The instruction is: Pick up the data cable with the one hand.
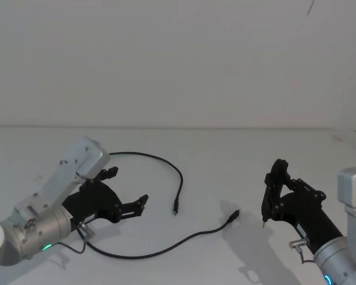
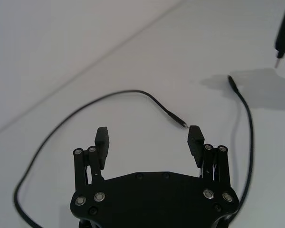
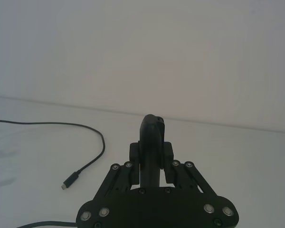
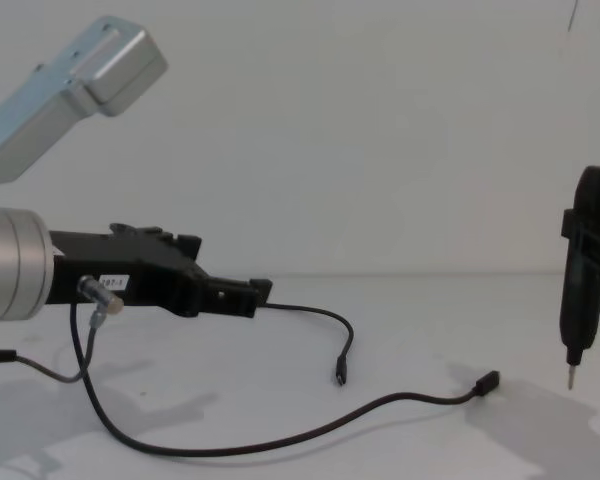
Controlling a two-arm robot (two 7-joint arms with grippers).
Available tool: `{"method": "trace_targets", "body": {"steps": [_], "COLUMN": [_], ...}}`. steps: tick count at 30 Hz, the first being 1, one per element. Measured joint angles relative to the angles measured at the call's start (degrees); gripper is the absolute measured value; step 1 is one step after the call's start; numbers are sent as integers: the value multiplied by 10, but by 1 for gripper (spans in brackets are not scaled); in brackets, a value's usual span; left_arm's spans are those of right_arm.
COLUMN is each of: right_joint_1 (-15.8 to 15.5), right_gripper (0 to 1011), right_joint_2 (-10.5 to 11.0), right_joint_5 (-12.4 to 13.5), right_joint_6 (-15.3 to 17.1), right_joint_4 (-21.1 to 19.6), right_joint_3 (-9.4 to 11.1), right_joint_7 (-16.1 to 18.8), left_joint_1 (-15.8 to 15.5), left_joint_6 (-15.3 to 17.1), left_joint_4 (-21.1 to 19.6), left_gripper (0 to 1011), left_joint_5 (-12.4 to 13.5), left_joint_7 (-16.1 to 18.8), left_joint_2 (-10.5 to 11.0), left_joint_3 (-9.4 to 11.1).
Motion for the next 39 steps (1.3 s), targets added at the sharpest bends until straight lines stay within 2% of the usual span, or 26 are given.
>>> {"method": "trace_targets", "body": {"steps": [7,12,18,28,39], "right_joint_1": [0,0,0,0,0], "right_gripper": [279,279,279,279,279], "right_joint_2": [0,0,0,0,0], "right_joint_5": [0,0,0,0,0], "right_joint_6": [0,0,0,0,0], "right_joint_4": [0,0,0,0,0], "right_joint_3": [0,0,0,0,0], "right_joint_7": [0,0,0,0,0], "left_joint_1": [-22,-40,-57,-78,-94], "left_joint_6": [71,128,174,218,230], "left_joint_4": [-4,-4,2,18,35], "left_gripper": [1001,1001,1001,1001,1001], "left_joint_5": [-17,-30,-37,-39,-33], "left_joint_7": [-26,-31,-31,-33,-48], "left_joint_2": [-3,-18,-37,-63,-79], "left_joint_3": [10,19,29,47,69]}}
